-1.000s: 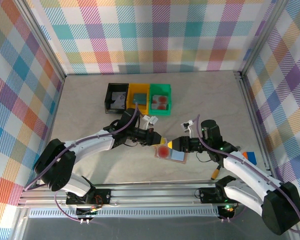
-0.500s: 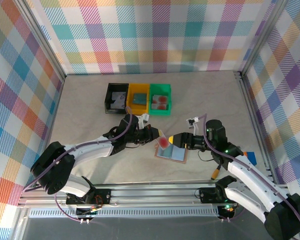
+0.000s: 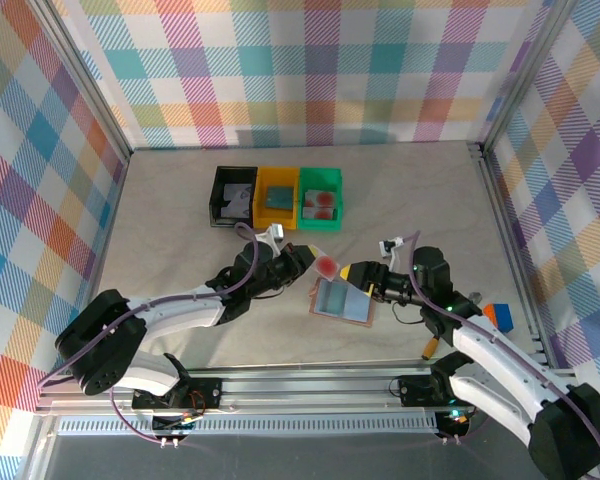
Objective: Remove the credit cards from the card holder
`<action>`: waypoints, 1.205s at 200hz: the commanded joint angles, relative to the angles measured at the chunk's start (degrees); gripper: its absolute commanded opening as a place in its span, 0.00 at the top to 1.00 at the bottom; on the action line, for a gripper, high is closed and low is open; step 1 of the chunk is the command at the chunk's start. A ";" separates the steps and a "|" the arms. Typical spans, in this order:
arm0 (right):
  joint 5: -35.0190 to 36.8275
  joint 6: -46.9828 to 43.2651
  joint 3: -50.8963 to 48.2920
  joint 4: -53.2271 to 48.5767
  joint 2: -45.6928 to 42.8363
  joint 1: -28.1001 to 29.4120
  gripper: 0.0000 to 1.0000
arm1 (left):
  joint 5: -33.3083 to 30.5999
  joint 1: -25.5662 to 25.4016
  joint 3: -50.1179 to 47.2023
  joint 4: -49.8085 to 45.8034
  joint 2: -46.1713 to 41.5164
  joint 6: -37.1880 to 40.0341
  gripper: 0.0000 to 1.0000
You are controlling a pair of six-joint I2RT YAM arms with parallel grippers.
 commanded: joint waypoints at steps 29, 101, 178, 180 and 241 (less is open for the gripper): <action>-2.11 4.03 -0.94 11.09 3.18 0.31 0.41 | -3.75 -1.66 -2.54 17.09 4.56 -8.05 1.00; -1.67 7.44 -1.91 18.18 7.67 0.31 0.46 | -4.19 -2.48 -4.22 24.96 6.59 -10.92 1.00; -0.01 6.91 -1.30 18.77 8.35 0.31 0.62 | -3.49 -2.90 -6.06 32.47 9.49 -13.49 1.00; 0.07 6.91 -1.30 18.89 8.39 0.29 0.63 | -3.42 -2.94 -6.10 32.84 9.66 -13.61 1.00; -0.04 5.67 -0.21 20.83 9.91 0.32 0.75 | -2.61 -3.30 -6.72 40.90 14.57 -16.32 1.00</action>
